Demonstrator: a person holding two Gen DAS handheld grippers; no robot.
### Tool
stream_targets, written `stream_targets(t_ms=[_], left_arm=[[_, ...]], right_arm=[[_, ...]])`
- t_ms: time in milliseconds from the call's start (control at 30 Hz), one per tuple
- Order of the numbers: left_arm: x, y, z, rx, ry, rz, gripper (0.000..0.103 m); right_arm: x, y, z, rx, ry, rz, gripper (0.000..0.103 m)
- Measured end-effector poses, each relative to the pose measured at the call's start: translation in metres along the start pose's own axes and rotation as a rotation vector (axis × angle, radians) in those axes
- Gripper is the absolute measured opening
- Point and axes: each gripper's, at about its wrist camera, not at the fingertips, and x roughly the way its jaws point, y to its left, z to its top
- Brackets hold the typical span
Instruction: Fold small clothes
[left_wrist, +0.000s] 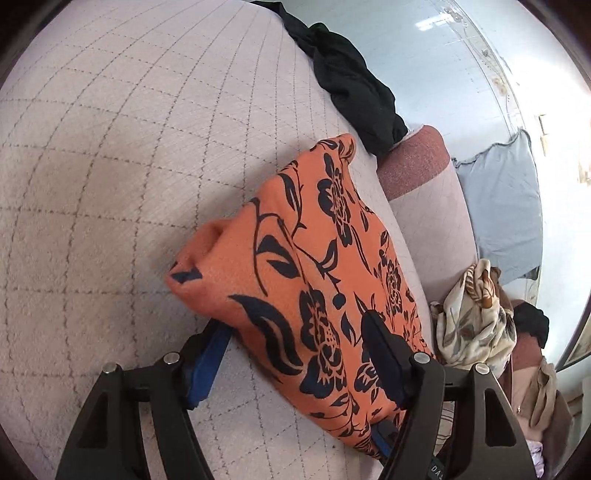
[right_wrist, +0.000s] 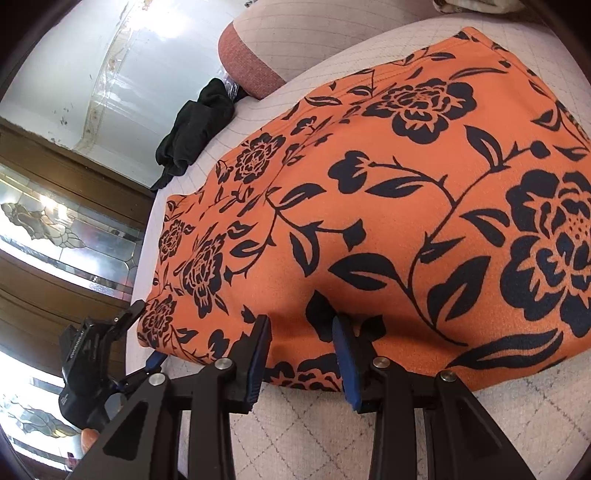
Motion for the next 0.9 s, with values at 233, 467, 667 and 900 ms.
stream_targets(t_ms=[233,467,667,900], left_arm=[[0.015,0.001,0.013,0.039,-0.06,0.078,0.026],[0.009,-0.026,0.0,0.224,-0.125,0.165,0.015],[-0.01,-0.077,-0.027,0.536,-0.24,0.198,0.014],[-0.011,-0.112,-0.058,0.756,-0.28,0.211,0.014]], right_arm=[[0.001,-0.001,0.0,-0.01,-0.001,0.006,0.039],[-0.007,0.013,-0.002,-0.105,-0.014,-0.029,0.036],[-0.024,0.087,0.032,-0.27,0.008,0.039,0.039],[0.004,0.179,0.124,-0.315,0.138,0.099,0.082]])
